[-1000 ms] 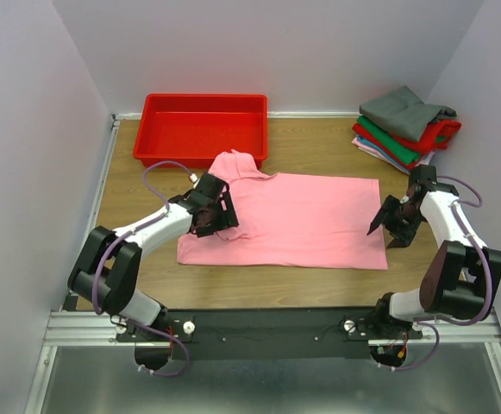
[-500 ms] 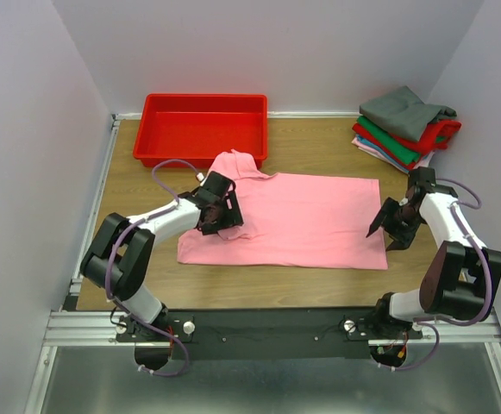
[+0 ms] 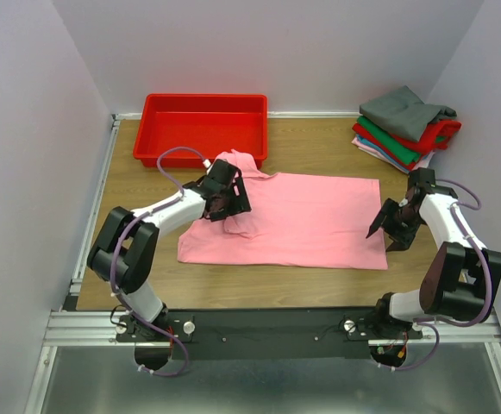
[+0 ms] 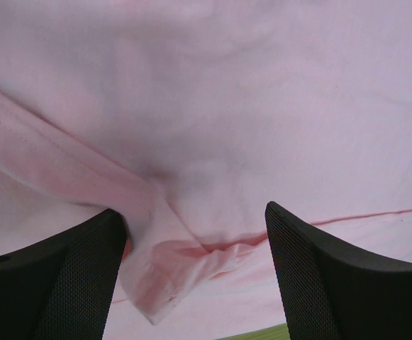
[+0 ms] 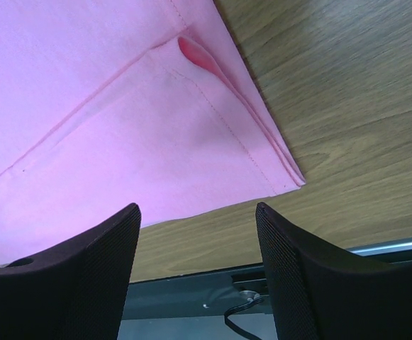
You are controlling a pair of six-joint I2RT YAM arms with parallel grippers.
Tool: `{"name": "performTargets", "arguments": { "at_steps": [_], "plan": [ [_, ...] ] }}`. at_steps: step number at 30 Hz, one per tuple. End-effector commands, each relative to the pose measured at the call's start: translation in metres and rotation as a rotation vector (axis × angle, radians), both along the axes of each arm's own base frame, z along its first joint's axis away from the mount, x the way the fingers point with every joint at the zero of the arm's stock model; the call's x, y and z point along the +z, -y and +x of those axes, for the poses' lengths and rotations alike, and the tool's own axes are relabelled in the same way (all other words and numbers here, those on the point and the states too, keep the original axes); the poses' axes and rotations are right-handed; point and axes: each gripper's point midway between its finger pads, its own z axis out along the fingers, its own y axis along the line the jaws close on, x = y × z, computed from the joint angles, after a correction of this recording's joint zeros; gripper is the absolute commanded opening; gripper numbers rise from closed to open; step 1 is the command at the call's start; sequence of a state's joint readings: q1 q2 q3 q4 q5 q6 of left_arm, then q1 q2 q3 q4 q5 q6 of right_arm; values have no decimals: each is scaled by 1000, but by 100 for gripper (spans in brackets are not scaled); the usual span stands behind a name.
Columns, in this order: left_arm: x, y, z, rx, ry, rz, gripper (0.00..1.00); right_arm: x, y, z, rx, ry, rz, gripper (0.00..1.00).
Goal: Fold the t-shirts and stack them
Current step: Fold the tshirt
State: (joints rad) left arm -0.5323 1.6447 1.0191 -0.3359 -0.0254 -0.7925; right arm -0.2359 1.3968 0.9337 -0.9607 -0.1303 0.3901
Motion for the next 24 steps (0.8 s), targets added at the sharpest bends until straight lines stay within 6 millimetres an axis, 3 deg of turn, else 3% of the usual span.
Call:
{"name": "performTargets", "arguments": {
  "at_steps": [1,10,16,24],
  "plan": [
    [6,18,10,-38,14,-54,84,-2,-2,-4,15,9,12,73],
    [3,30,28,-43,27,-68,83,-3,-2,-5,13,9,14,73],
    [12,29,46,-15,58,-30,83,-3,-3,-5,13,8,16,73],
    [29,22,53,22,105,-11,83,-5,-3,-5,15,4,17,73]
  ]
}}
